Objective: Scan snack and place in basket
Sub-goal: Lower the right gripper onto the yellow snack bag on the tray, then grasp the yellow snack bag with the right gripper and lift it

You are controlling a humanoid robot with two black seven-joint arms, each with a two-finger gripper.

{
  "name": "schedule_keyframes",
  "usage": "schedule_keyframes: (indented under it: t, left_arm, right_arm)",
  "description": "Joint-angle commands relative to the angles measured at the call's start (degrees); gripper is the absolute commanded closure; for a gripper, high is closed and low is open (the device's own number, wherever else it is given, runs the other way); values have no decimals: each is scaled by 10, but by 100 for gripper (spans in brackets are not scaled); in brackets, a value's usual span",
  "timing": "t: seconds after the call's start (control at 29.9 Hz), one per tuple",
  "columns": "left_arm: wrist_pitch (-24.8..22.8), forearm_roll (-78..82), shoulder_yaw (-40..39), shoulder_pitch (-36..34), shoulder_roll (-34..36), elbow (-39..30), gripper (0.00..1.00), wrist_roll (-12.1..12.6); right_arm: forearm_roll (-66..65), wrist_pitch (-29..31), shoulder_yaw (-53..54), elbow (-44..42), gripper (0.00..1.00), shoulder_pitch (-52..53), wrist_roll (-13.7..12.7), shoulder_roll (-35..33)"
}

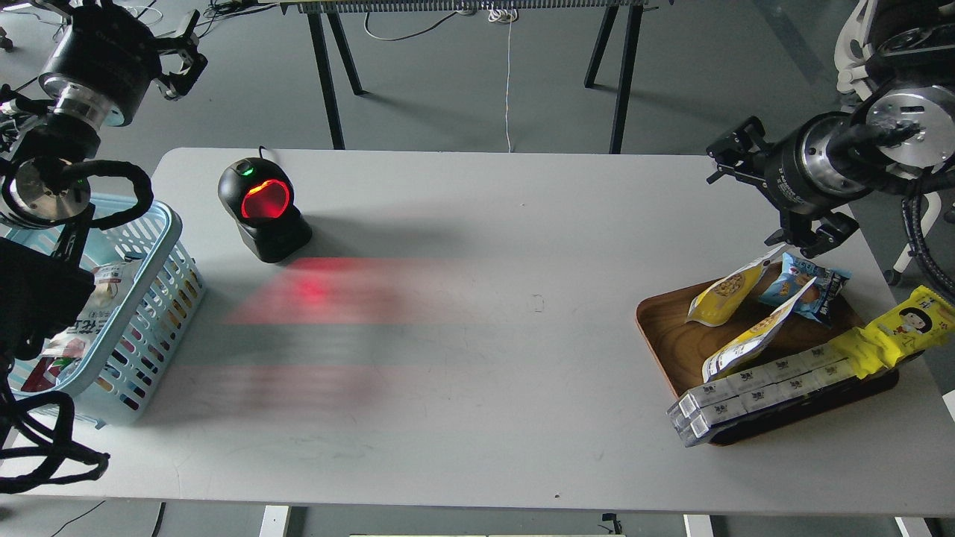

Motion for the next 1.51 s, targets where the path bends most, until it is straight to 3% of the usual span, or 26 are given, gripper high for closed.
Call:
schedule_keyframes:
  t: [0.0,0.6,1.1,1.24,1.4,1.47]
  left_arm:
    - [0,1,0,1,1,0,0,0]
    - [5,1,1,2,0,0,0,0]
    - [5,1,1,1,1,-1,0,0]
    - [5,1,1,1,1,-1,0,0]
    - [5,1,1,2,1,-1,0,0]
    - [6,1,1,2,1,0,0,0]
  right_arm:
    - [0,-1,17,-26,2,-27,0,3]
    - [-33,17,17,-7,4,-17,0,-65]
    - [-64,13,24,-2,8,-66,0,-65]
    - [-65,6,26,-4,22,-87,0,-58]
    - [-67,-1,26,-5,52,-98,0,-55]
    - [-67,-5,26,-7,59,-101,0,-52]
